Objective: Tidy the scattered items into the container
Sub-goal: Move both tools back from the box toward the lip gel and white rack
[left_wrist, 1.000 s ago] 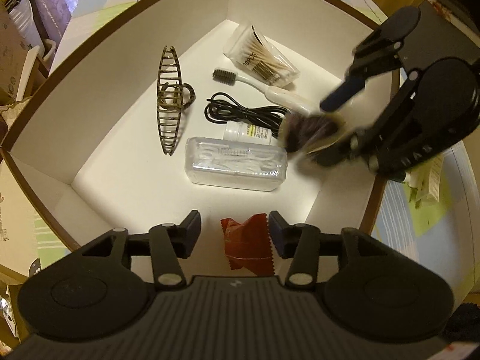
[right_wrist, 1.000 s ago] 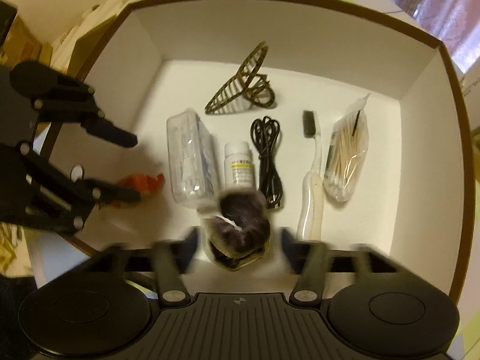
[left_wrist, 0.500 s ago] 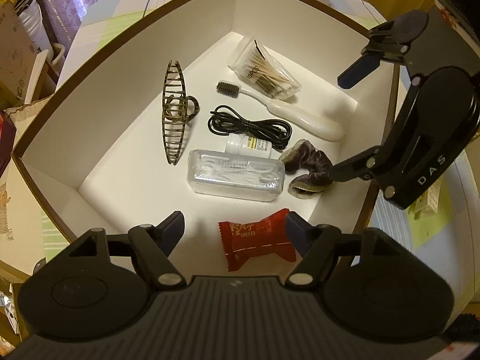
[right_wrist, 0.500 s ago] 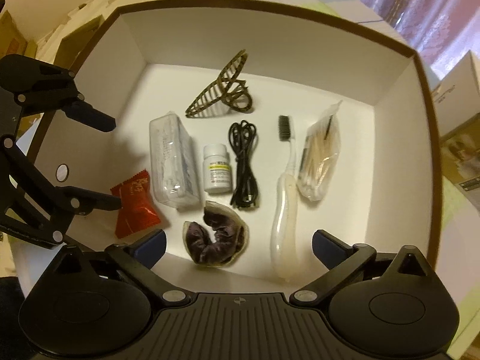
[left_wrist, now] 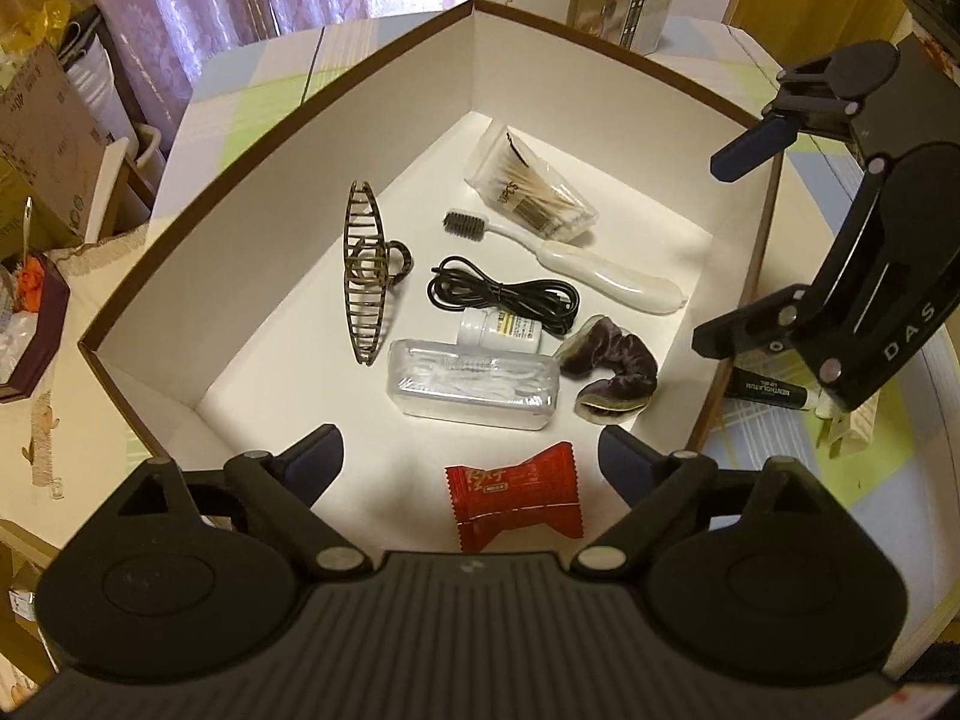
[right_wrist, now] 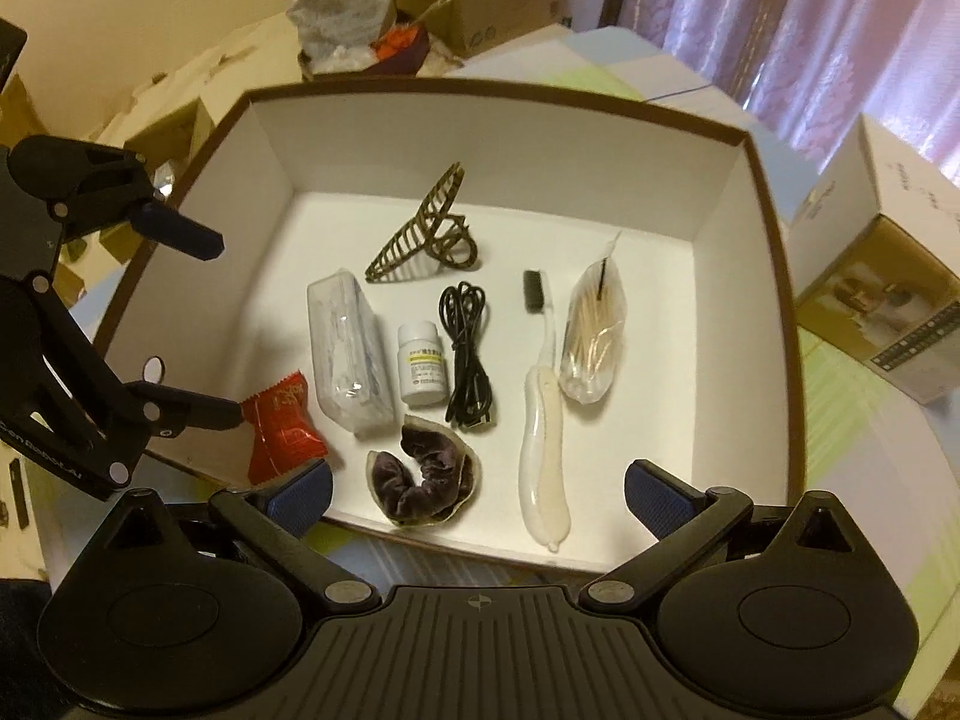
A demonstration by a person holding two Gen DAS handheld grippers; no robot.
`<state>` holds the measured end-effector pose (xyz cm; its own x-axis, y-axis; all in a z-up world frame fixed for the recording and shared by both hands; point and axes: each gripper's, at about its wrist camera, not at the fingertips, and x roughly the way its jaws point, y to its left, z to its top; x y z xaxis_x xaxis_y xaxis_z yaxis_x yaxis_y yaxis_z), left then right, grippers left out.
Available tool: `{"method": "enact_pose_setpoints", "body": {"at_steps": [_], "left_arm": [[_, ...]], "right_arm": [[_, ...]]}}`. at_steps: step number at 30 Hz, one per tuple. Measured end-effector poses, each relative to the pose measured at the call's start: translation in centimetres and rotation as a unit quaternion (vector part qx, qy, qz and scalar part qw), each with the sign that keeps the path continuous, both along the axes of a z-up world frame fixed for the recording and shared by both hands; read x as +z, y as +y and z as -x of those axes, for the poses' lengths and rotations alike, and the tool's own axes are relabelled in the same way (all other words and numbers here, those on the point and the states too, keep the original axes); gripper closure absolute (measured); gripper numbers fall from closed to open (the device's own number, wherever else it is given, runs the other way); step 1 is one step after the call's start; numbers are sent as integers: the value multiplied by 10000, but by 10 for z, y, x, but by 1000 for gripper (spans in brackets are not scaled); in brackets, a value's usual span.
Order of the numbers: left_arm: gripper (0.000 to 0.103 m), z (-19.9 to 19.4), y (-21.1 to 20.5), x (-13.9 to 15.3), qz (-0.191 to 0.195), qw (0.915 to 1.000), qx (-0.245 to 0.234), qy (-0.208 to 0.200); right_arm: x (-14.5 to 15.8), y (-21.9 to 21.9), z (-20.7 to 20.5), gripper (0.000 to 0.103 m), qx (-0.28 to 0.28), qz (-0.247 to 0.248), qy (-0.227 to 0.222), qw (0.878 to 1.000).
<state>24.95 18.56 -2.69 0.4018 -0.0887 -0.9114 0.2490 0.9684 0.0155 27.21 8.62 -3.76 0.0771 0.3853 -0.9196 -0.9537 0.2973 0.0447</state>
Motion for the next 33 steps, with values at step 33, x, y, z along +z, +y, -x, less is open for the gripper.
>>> {"method": "enact_pose_setpoints", "body": {"at_steps": [33], "left_arm": [[11, 75, -46, 64, -169, 9970, 66, -750]], "right_arm": [[70, -90, 71, 2, -204, -1354, -434, 9896]]}}
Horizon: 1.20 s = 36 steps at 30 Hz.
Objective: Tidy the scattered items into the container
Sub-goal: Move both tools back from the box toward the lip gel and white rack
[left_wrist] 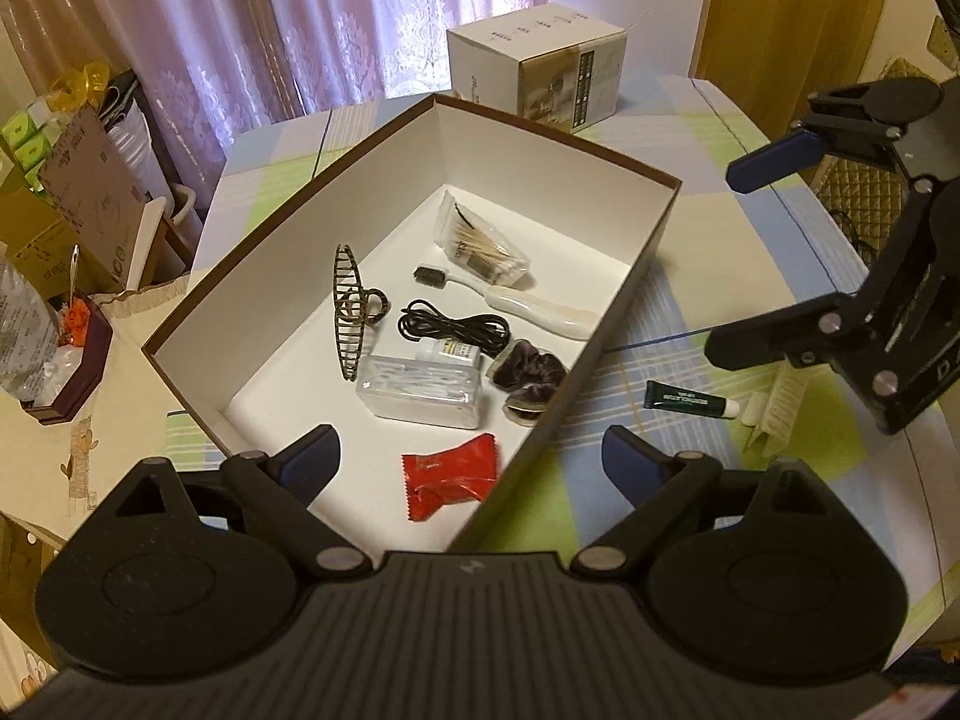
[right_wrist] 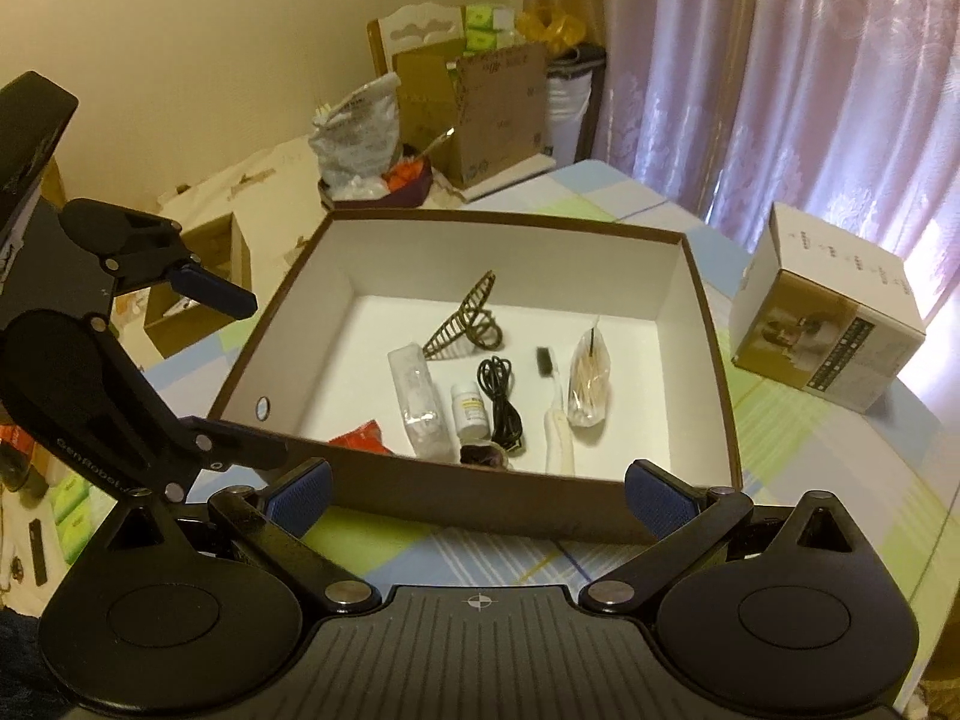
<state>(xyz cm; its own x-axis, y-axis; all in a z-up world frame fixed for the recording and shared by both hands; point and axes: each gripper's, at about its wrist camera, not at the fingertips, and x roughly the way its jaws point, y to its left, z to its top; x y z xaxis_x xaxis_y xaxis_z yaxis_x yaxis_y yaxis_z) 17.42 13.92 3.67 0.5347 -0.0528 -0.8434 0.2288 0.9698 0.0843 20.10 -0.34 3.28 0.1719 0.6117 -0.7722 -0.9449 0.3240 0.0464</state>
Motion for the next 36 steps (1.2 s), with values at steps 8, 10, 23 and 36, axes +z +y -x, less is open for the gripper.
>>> {"method": "enact_pose_setpoints", "body": {"at_steps": [8, 10, 23, 36], "left_arm": [[10, 25, -20, 6, 17, 9998, -9, -185], [10, 31, -25, 6, 7, 9997, 11, -231], [10, 70, -44, -7, 54, 9990, 201, -402], [10, 75, -61, -45, 336, 9992, 200, -73]], "right_arm": [[3, -38, 26, 2, -168, -201, -92, 9996], [3, -46, 32, 2, -236, -244, -80, 9994], [-15, -98, 59, 2, -990, -293, -172, 9945], [-58, -136, 67, 2, -1691, -33, 68, 9856]]}}
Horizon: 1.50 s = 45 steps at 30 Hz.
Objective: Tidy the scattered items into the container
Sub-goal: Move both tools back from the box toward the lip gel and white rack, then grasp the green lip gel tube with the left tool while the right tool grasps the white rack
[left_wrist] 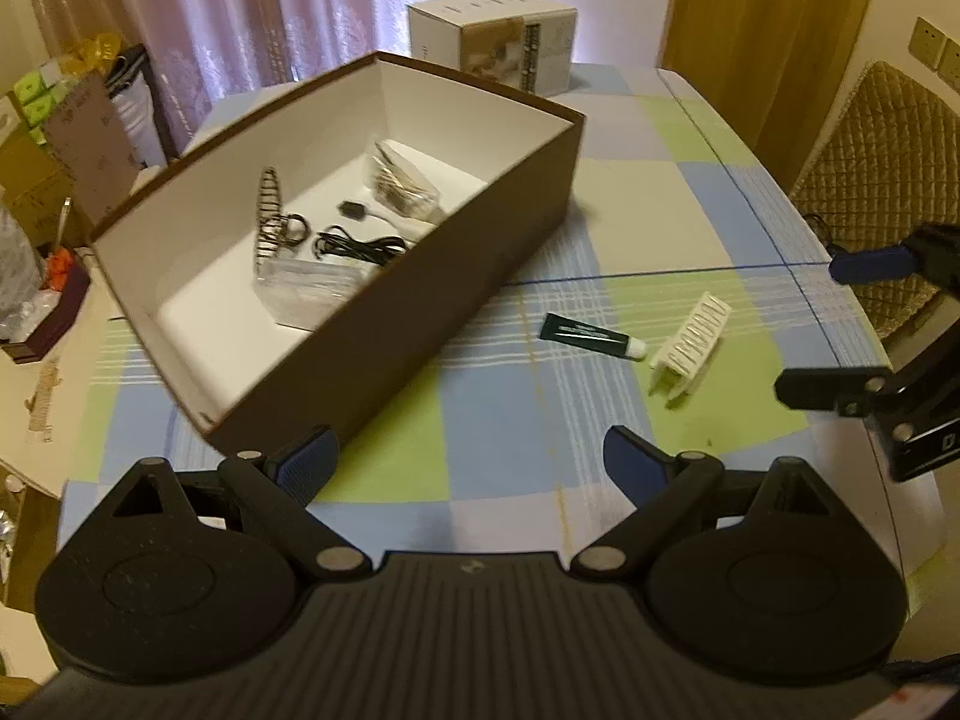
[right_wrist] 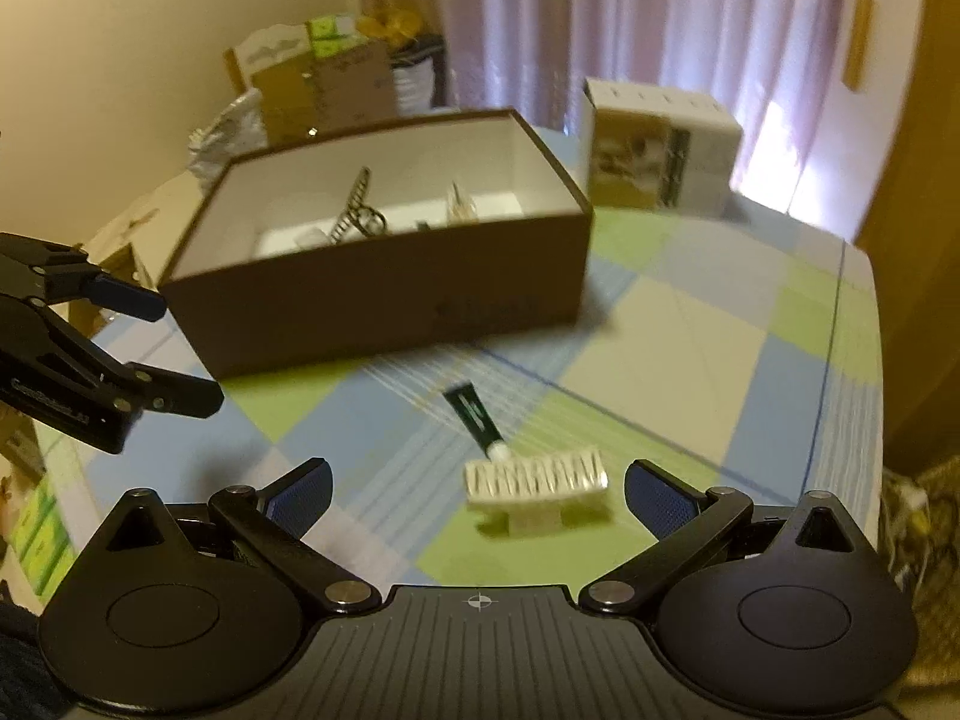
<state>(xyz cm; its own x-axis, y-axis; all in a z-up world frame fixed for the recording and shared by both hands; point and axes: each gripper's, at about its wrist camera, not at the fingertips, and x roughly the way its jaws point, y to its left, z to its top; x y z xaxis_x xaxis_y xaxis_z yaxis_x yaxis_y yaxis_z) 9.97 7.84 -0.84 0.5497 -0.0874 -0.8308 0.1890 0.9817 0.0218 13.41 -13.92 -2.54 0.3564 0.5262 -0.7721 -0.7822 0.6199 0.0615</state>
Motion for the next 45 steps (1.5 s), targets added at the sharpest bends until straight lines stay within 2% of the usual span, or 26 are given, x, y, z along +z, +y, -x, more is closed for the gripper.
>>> {"method": "enact_pose_setpoints", "body": {"at_steps": [14, 33, 42, 43, 44, 45], "left_arm": [[10, -21, -22, -34, 2, 9997, -180, 150], [10, -44, -19, -65, -16, 9988, 7, 493], [10, -51, -21, -75, -73, 9983, -22, 581], [10, -52, -22, -75, -75, 9982, -35, 587], [10, -53, -22, -76, -74, 9982, -49, 592], [10, -54, -23, -77, -73, 9982, -65, 597]], "right_arm": [[-34, -16, -7, 2, -342, 94, 200, 9992], [-76, 6, -40, 2, -91, 175, 151, 9997], [-89, 19, -49, 3, 33, 196, -54, 9998], [-89, 19, -49, 7, 47, 199, -99, 9997], [-90, 19, -49, 18, 72, 202, -106, 9997], [-91, 19, -50, 20, 78, 222, -81, 9997]]}}
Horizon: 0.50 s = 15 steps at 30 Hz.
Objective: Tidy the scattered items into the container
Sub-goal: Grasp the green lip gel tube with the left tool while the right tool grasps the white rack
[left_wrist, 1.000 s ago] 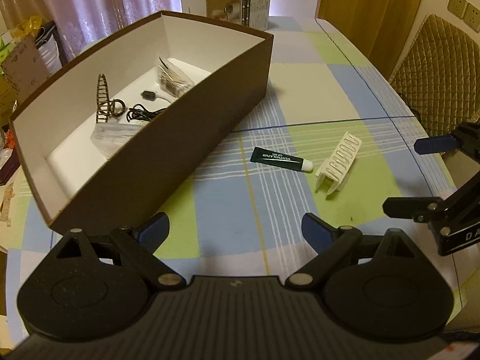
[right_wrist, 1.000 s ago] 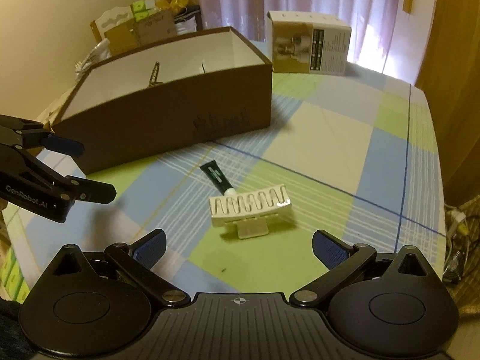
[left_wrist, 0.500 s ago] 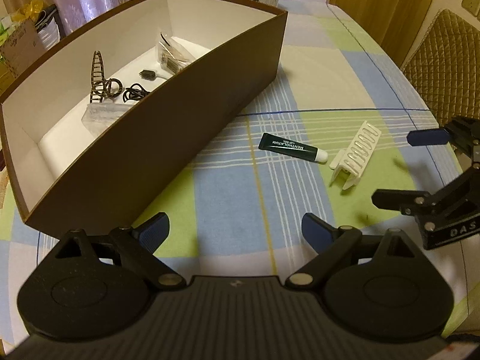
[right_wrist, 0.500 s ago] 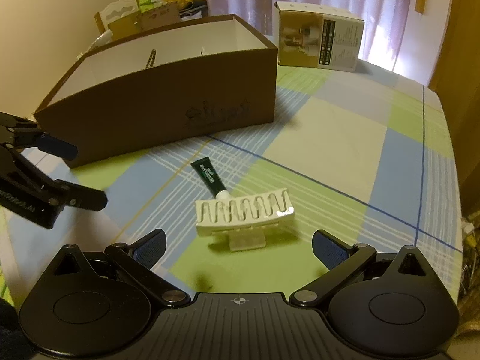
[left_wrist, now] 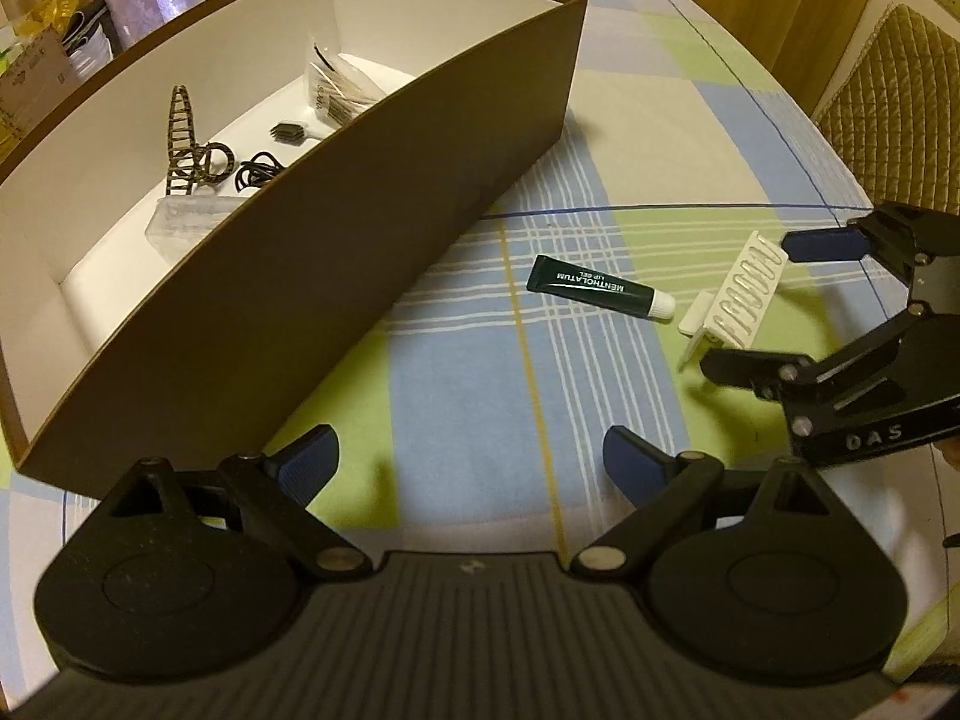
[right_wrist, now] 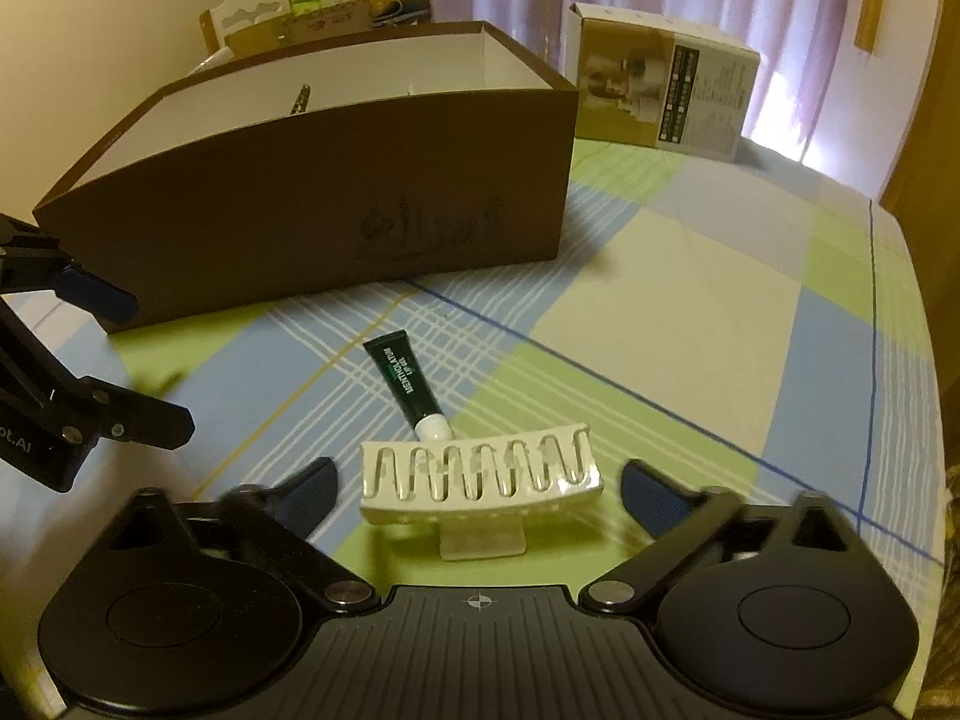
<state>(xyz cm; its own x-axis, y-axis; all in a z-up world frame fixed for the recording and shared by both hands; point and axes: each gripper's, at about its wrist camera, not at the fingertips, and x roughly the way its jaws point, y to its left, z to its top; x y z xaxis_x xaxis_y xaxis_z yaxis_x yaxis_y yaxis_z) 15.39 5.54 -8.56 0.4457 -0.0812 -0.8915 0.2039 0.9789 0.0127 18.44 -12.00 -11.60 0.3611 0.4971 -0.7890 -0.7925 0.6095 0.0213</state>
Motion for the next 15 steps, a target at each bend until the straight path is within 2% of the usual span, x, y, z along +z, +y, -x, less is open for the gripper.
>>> {"method": "enact_pose_setpoints", "body": {"at_steps": [6, 15], "left_arm": [[10, -7, -6, -4, -7, 9999, -138, 20], [10, -23, -26, -14, 124, 9980, -601, -120]], "right_arm": [[2, -7, -2, 21, -62, 28, -73, 10000], [18, -51, -11, 21, -741, -115, 137, 9971]]}}
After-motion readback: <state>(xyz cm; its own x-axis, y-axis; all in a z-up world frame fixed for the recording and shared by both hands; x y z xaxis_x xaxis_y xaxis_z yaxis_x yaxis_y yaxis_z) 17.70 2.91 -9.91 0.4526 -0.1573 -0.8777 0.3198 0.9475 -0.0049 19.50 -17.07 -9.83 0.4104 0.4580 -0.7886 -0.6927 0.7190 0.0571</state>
